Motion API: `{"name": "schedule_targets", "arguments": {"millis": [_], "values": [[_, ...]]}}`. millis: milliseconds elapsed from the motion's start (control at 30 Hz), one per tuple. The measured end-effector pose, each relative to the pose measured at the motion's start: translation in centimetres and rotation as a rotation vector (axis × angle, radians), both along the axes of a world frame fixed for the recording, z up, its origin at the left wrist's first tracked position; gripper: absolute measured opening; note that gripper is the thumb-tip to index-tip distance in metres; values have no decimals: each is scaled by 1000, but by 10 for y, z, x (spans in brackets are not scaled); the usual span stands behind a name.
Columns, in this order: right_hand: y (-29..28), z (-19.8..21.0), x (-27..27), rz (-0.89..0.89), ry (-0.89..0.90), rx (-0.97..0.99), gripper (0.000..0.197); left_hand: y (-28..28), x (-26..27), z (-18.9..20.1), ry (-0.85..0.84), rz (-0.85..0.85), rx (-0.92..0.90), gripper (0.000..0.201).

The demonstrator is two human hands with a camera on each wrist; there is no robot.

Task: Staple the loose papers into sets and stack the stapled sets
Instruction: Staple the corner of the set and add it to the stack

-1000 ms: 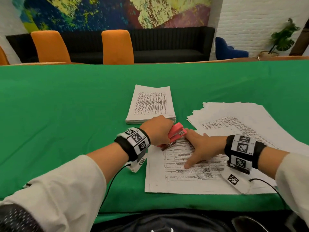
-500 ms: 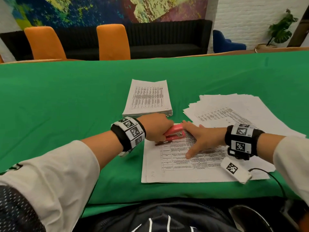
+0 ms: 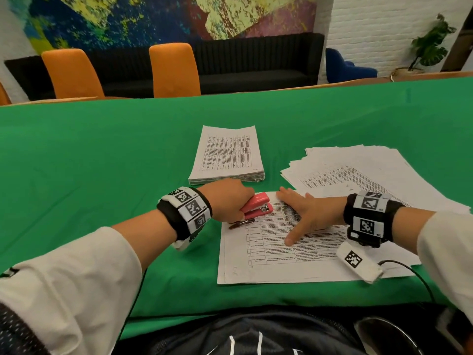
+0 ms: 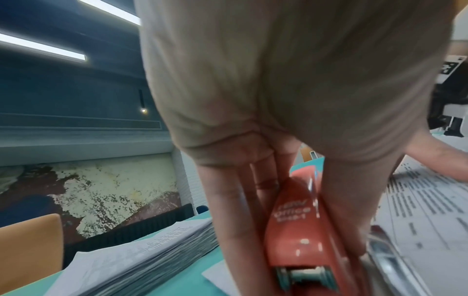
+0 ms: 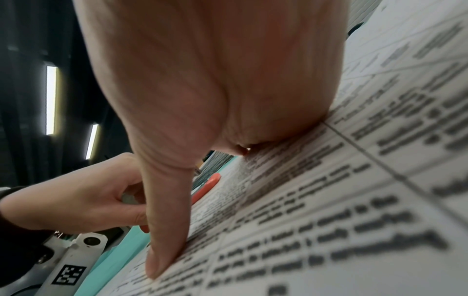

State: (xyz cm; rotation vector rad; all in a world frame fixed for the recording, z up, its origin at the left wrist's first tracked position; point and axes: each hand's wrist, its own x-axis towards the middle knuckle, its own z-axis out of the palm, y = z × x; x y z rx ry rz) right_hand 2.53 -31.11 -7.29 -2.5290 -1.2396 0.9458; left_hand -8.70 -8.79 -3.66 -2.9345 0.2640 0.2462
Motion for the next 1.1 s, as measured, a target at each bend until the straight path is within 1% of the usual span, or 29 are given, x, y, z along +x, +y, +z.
{"name": "schedule_targets", "arguments": {"millis": [200,333,400,433,500,567,600,633,667,700,733,767,800,833,933,1000,1100], "values": [[-1,4,-5,-4,3,1,130,11,-18,0,-24,63,-73,25],[-1,4,0,-38,29,8,133,14,-23,3,-35,166,-142,23],[-2,3,1,-71,71,43,130,17,-28,7,-56,229,-208,22],[-1,6,-1,-95,100,81,125,19,-31,8,-77,264,-258,23],[7,16,-12,-178,127,231,105,21,-36,14,-139,321,-376,25],[21,27,-26,-276,120,452,76,19,-41,21,-223,376,-516,30],[29,32,-32,-325,191,551,58,17,-42,24,-272,404,-576,34],[39,35,-39,-372,343,633,43,15,-43,26,-323,431,-613,38],[47,36,-47,-410,547,701,37,11,-45,28,-368,460,-644,41],[54,37,-56,-449,740,759,38,8,-47,28,-403,490,-690,43],[60,37,-63,-482,876,810,38,6,-49,27,-430,519,-751,43],[64,37,-70,-503,948,860,37,4,-51,25,-452,548,-815,43],[68,34,-74,-521,971,904,36,3,-54,24,-469,581,-876,43],[72,31,-79,-535,964,934,35,2,-58,22,-480,616,-937,42],[81,19,-86,-550,826,947,31,-1,-63,15,-496,679,-1104,39],[86,14,-89,-577,762,946,29,-2,-65,11,-518,703,-1165,38],[89,13,-91,-599,738,927,26,0,-66,7,-551,729,-1216,37]]}}
